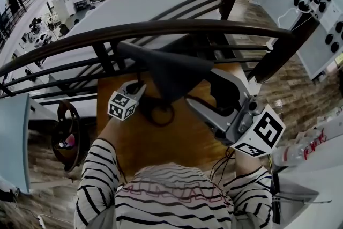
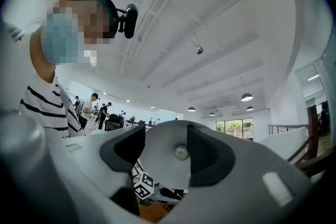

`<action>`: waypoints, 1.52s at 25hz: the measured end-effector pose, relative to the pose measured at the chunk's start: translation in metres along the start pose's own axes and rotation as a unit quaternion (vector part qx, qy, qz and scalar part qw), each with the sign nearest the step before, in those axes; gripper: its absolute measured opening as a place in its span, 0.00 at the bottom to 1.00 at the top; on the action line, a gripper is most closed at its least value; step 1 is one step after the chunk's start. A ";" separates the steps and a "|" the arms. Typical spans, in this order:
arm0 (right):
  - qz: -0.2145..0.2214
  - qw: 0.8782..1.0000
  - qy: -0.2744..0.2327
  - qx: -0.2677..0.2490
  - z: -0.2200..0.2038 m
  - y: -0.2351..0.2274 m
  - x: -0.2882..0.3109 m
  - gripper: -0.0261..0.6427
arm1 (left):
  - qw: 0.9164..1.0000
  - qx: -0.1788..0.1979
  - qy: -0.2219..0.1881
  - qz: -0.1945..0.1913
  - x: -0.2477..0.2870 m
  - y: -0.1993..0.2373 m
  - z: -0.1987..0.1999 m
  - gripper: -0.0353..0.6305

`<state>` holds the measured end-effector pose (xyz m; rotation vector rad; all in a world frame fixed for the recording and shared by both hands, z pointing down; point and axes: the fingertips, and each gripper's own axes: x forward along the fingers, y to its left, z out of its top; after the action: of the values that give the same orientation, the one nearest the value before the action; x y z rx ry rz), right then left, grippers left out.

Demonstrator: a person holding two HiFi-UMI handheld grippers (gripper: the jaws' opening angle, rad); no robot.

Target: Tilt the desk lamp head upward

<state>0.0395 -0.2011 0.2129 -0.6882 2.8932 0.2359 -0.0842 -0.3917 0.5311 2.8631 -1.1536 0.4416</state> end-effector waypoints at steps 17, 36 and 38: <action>-0.034 0.998 0.012 0.053 -0.035 0.011 -0.031 0.39 | 0.997 -0.015 -0.021 0.074 -0.044 -0.014 0.010 0.29; -0.134 0.976 0.036 0.166 -0.143 0.054 -0.038 0.20 | 0.992 -0.012 -0.117 0.041 -0.154 -0.112 0.047 0.27; -0.143 0.973 0.034 0.176 -0.149 0.060 -0.042 0.18 | 0.991 -0.009 -0.124 0.042 -0.165 -0.120 0.050 0.26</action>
<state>0.0316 -0.1583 0.3729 -1.0404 2.7399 -0.3349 -0.1028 -0.1989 0.4482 2.9245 -1.3078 0.0766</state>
